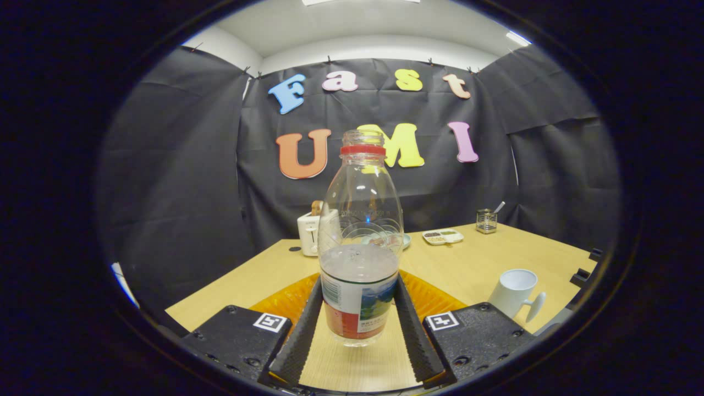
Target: Take the bottle from table, then pour the juice into the cup, finally place the bottle on the coaster
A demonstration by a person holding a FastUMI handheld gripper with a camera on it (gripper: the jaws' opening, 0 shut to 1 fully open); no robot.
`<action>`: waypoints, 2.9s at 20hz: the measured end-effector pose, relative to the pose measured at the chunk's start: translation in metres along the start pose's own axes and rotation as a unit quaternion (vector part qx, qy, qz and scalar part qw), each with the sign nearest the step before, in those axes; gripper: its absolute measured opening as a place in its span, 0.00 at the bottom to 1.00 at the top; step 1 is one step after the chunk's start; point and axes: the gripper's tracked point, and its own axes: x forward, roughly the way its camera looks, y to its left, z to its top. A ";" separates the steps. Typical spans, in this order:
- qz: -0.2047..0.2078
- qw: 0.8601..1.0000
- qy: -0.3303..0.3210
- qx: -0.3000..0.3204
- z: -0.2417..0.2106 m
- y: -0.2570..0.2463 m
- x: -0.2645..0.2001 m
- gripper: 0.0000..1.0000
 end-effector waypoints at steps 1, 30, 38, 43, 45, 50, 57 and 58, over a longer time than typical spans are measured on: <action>0.002 1.000 -0.001 0.012 0.003 -0.003 -0.002 0.77; 0.076 0.867 0.034 0.492 -0.016 -0.067 0.001 0.76; 0.079 0.816 0.033 0.571 -0.017 -0.070 0.006 0.76; 0.078 0.789 0.028 0.609 -0.013 -0.075 0.008 0.76; 0.076 0.781 0.028 0.620 -0.012 -0.076 0.008 0.76; 0.071 0.762 0.021 0.643 -0.009 -0.085 0.013 0.76; 0.061 0.737 0.019 0.672 -0.004 -0.096 0.015 0.76; 0.060 0.732 0.018 0.679 -0.004 -0.097 0.015 0.76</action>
